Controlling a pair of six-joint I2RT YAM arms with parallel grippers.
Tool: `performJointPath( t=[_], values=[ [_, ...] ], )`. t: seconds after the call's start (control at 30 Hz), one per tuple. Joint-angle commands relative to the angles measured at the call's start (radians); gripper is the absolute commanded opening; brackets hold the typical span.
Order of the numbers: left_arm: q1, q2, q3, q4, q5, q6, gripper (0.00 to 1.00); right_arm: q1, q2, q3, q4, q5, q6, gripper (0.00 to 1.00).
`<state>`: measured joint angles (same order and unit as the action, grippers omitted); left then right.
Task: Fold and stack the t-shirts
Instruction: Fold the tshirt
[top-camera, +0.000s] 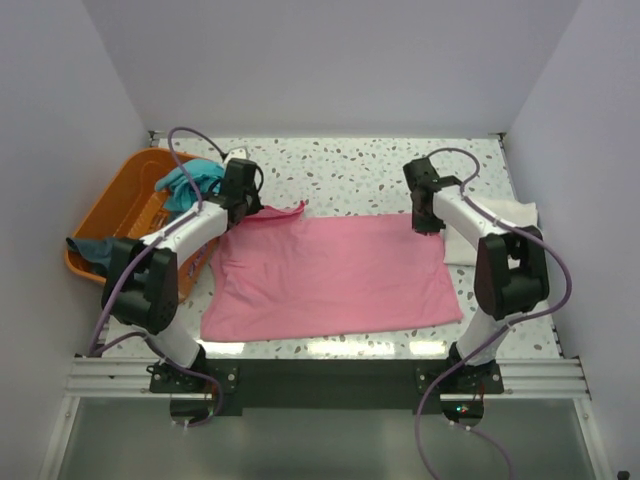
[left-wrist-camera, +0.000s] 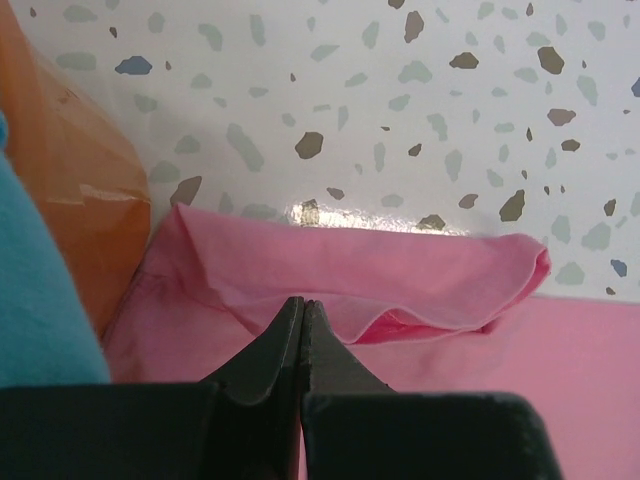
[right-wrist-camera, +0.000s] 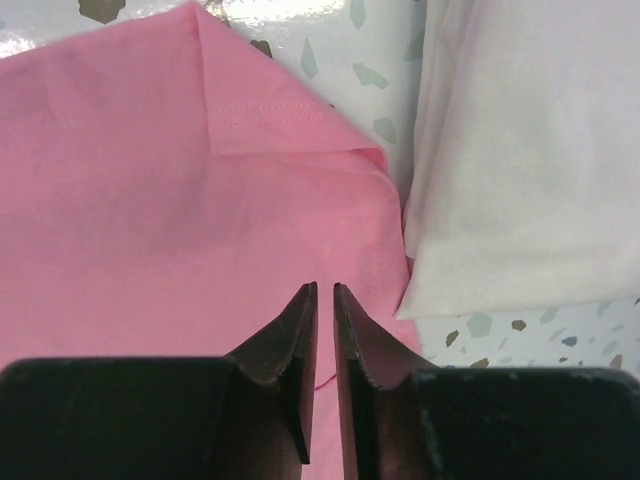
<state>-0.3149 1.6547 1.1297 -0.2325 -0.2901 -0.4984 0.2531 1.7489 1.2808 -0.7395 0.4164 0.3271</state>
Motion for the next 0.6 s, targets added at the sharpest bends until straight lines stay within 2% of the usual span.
performJointPath(
  t=[0.0, 0.03, 0.27, 0.4, 0.57],
  values=[
    [-0.003, -0.006, 0.021, 0.039, 0.005, -0.017, 0.0, 0.003, 0.052, 0.066, 0.029, -0.031, -0.039, 0.18],
    [-0.003, 0.007, 0.037, 0.032, 0.009, -0.019, 0.0, 0.003, 0.069, 0.084, 0.026, -0.034, -0.042, 0.22],
    [-0.004, 0.002, 0.036, 0.032, 0.011, -0.019, 0.0, 0.005, 0.218, 0.201, 0.032, -0.033, -0.085, 0.29],
    [-0.004, 0.004, 0.036, 0.036, 0.009, -0.017, 0.0, 0.003, 0.27, 0.245, 0.038, -0.042, -0.094, 0.38],
    [-0.004, 0.02, 0.042, 0.035, 0.008, -0.017, 0.0, 0.002, 0.304, 0.265, 0.048, -0.041, -0.097, 0.4]
  ],
)
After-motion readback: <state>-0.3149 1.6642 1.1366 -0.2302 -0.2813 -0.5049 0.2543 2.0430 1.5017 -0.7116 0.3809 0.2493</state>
